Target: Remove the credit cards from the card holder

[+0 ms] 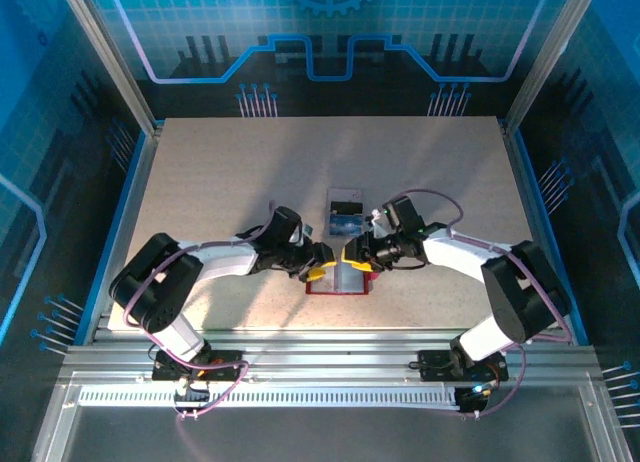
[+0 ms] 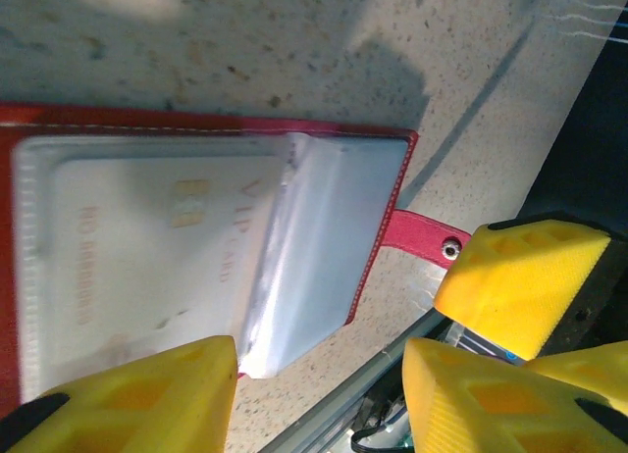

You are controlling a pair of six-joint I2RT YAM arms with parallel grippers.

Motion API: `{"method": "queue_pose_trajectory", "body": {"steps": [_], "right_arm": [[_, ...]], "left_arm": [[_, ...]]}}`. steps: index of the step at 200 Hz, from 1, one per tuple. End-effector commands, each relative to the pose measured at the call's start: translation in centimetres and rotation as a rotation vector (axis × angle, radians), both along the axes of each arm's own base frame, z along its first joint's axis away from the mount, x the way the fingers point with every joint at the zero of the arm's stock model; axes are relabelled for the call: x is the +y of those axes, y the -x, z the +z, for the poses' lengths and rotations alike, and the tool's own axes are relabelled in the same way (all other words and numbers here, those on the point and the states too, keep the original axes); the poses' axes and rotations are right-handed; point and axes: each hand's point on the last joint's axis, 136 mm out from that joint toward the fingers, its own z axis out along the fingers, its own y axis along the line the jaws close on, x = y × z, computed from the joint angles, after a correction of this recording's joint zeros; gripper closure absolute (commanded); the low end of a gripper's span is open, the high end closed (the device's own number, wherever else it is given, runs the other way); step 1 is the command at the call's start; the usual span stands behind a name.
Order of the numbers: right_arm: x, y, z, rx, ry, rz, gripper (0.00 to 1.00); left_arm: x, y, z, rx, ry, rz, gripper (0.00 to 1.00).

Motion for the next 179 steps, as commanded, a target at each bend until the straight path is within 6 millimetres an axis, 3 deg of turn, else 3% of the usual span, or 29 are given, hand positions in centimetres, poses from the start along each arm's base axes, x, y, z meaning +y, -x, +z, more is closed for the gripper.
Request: {"method": "queue_pose_trajectory", "body": {"steps": [1, 78, 138, 145, 179], "right_arm": [[1.6, -0.5, 0.4, -0.014, -0.018, 0.017, 0.56], [4.0, 0.2, -1.4, 0.019, 0.026, 0.071, 0.59], [4.3, 1.2, -3.2, 0.047, 0.096, 0.11, 0.61], [4.9, 0.5, -2.5, 0.026, 0.084, 0.113, 0.61], [5.1, 0.6, -2.9, 0.032, 0.101, 0.127, 0.62]], "left_arm": [[1.2, -0.1, -0.1, -0.02, -0.023, 0.018, 0.54], [2.4, 0.2, -1.5, -0.002, -0.066, 0.027, 0.83], [3.5, 0.8, -2.7, 0.016, -0.123, 0.025, 0.93], [3.7, 0.9, -2.9, 0.019, -0.134, 0.024, 0.94], [4.1, 1.4, -3.4, 0.028, -0.163, 0.013, 0.94]]}}
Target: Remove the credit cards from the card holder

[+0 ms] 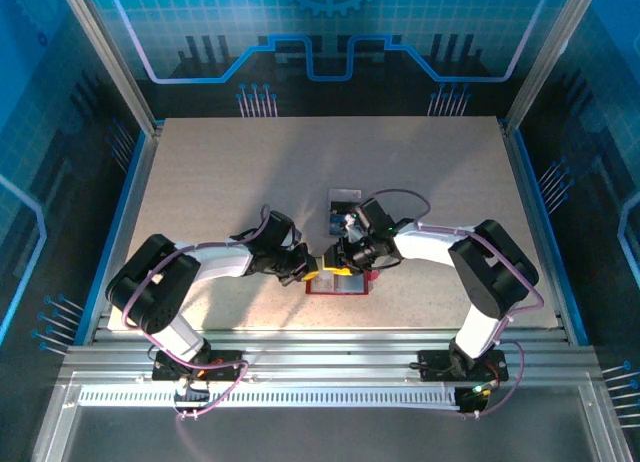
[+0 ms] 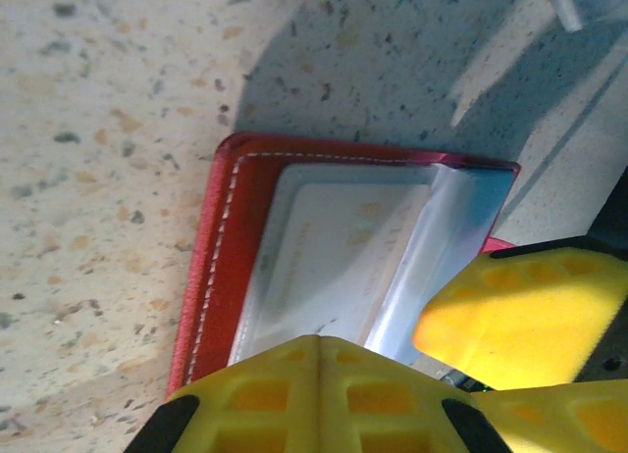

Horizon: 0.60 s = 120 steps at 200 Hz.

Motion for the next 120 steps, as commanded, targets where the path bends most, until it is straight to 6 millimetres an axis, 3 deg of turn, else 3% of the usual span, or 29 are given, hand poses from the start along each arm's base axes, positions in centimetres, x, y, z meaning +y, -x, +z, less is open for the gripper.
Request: {"method": "queue_pose_trajectory", "body": {"steps": [1, 120], "right_arm": [[0.4, 0.2, -0.4, 0.0, 0.025, 0.026, 0.62], [-0.3, 1.5, -2.3, 0.015, 0.152, 0.076, 0.6]], "left_arm": [[1.2, 0.9, -1.0, 0.019, -0.05, -0.009, 0.94], [1.5, 1.2, -1.0, 0.023, -0.06, -0.006, 0.94]]}}
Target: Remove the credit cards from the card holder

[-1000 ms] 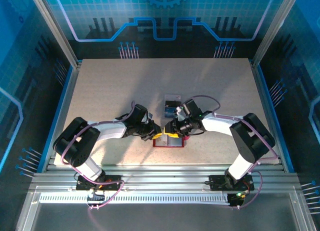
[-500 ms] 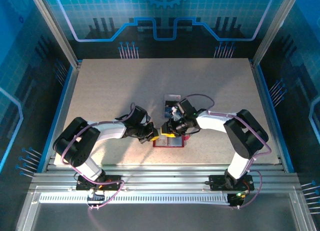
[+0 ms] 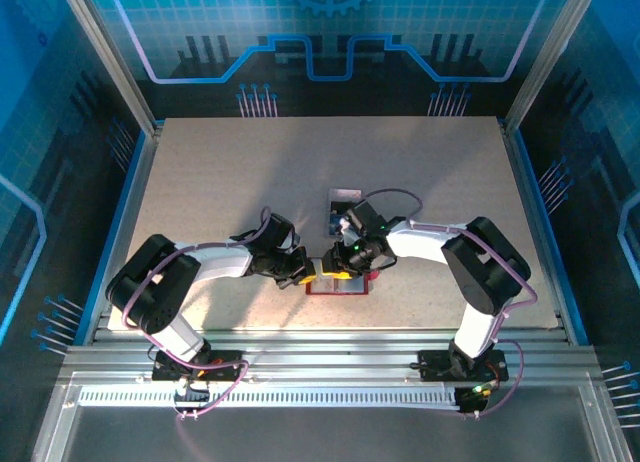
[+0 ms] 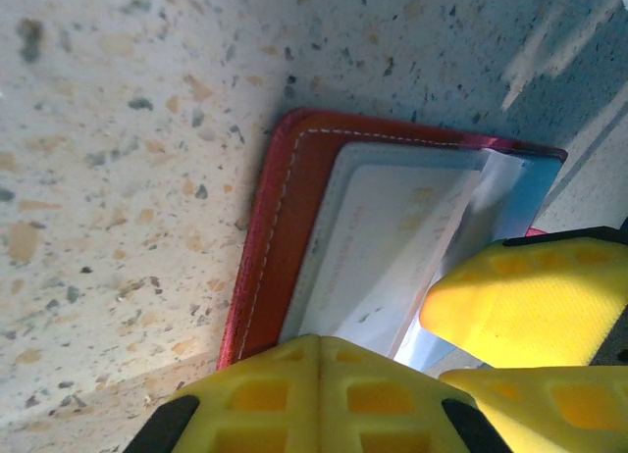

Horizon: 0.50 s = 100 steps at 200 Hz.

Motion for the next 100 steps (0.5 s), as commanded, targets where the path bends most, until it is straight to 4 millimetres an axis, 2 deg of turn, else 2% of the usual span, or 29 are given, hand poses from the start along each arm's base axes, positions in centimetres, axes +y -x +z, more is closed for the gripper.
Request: {"method": "queue_pose_trajectory", "body": {"steps": [1, 44, 100], "right_arm": [[-0.3, 0.6, -0.9, 0.008, 0.057, 0.028, 0.59], [-1.0, 0.7, -1.1, -0.009, 0.105, 0.037, 0.59], [-1.2, 0.3, -0.1, -0.046, 0.113, 0.03, 0.59]], "left_arm": [[1.0, 0.4, -0.3, 0.004, -0.029, 0.011, 0.94], [1.0, 0.5, -0.1, 0.0, -0.028, 0.012, 0.93], [1.2, 0.6, -0.2, 0.002, -0.031, 0.017, 0.93]]}}
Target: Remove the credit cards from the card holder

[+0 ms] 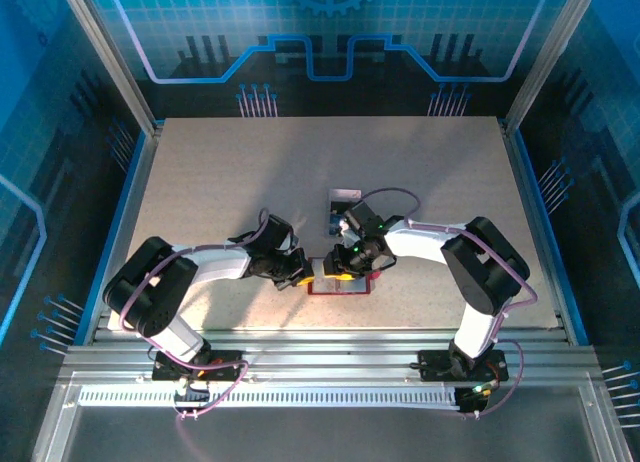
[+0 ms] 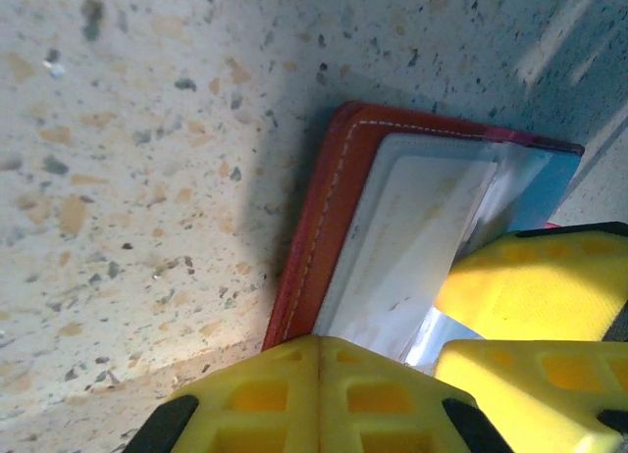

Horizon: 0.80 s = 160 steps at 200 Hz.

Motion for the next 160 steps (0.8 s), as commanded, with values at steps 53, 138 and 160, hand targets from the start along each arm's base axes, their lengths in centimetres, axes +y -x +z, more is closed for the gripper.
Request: {"method": "queue_pose_trajectory", "body": {"steps": [53, 138, 160], "right_arm": [[1.1, 0.1, 1.9, -0.018, -0.07, 0.003, 0.59], [-0.1, 0.7, -0.8, 0.015, 0.01, 0.01, 0.59], [-0.3, 0.8, -1.2, 0.019, 0.029, 0.016, 0.59]], "left_arm": [[0.7, 0.3, -0.1, 0.004, -0.019, 0.009, 0.93], [0.8, 0.4, -0.2, 0.006, -0.023, 0.011, 0.93], [0.8, 0.3, -0.1, 0.006, -0.021, 0.011, 0.93]]}}
